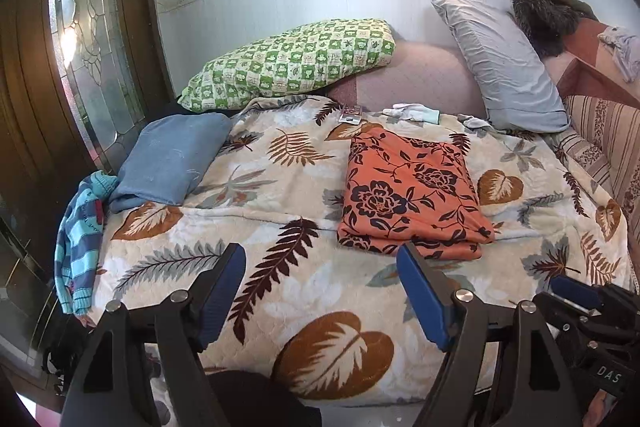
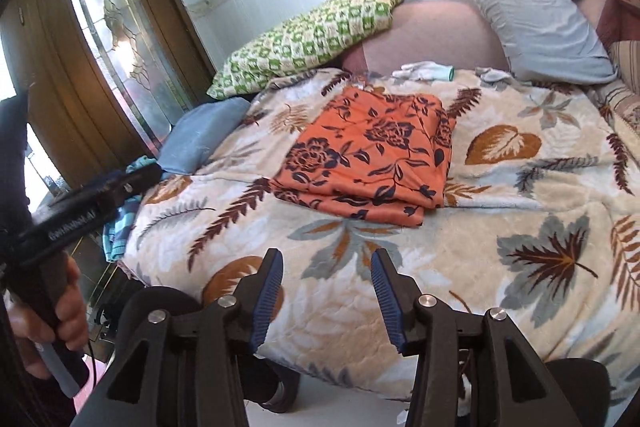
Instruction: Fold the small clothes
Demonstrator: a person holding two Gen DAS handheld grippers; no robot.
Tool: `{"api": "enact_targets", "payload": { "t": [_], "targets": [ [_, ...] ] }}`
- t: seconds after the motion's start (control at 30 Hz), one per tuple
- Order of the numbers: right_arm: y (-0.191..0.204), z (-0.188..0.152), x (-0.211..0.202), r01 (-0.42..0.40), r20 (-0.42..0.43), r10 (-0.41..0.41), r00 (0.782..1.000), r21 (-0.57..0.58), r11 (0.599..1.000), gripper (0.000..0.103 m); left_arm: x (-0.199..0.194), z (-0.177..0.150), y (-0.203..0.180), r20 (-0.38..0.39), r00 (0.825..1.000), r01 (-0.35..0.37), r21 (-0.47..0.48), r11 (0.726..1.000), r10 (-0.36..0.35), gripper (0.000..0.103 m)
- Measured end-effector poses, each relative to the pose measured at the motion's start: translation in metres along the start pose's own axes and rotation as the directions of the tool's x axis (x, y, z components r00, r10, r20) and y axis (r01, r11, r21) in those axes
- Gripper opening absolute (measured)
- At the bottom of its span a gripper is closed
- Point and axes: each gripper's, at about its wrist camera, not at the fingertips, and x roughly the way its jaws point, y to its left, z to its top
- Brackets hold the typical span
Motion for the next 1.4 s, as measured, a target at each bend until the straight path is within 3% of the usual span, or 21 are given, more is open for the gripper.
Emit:
{"api": "enact_targets", "payload": {
  "t": [0.33,0.63,1.4],
  "targets": [
    [0.014,0.003,-0.027,0.002,0.062,-0.001,0.998,-0.011,1.0,0.052,-0.018,-0.008,-0.01,-0.005,0.997,-0.077,0.015,0.997,0.077,0.088],
    [0.006,0.004,-0.027,0.041,0.081,-0.04,0.996,-0.004,0.999,0.052,-0.026,-0.005,-0.013,0.004,0.998,-0.066,0.014,0.998,0.066,0.09],
    [0.028,0.015,-0.041,0.031,0.14,-0.027,0.99,-0.03,0.999,0.053,-0.043,0.004,0.004,0.024,0.997,-0.078,-0.049,0.996,0.079,0.09]
  ]
}}
